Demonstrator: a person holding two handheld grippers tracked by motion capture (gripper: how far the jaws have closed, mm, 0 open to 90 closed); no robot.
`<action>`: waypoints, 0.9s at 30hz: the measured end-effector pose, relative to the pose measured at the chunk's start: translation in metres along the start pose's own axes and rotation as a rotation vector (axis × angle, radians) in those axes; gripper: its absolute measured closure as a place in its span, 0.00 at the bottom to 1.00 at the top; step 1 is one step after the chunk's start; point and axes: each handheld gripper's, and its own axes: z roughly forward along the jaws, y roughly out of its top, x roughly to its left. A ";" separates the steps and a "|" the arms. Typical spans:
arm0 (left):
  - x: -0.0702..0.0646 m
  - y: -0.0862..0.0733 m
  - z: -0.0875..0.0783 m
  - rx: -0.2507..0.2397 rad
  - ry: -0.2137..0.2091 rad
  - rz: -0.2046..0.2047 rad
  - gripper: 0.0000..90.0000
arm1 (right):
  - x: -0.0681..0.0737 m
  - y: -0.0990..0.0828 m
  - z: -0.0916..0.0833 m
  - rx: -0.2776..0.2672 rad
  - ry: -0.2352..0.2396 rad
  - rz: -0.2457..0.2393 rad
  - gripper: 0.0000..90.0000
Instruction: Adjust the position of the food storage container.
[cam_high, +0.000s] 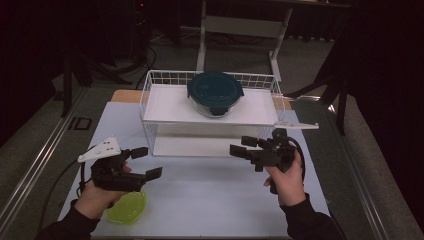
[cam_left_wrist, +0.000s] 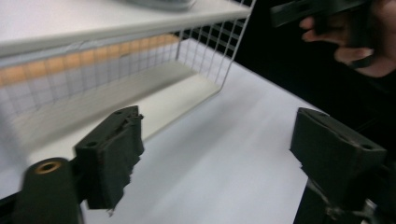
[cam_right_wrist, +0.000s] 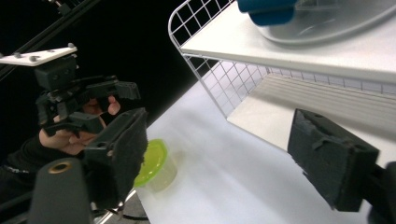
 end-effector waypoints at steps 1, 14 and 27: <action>0.001 -0.004 -0.003 0.004 0.005 0.005 0.24 | 0.000 -0.003 -0.002 -0.002 0.007 0.001 0.18; 0.015 -0.061 -0.042 0.104 0.056 0.053 0.79 | -0.001 -0.046 -0.011 0.002 0.039 0.004 0.18; 0.034 -0.102 -0.064 0.124 0.103 0.049 0.99 | 0.002 -0.058 -0.013 0.022 0.046 -0.012 0.18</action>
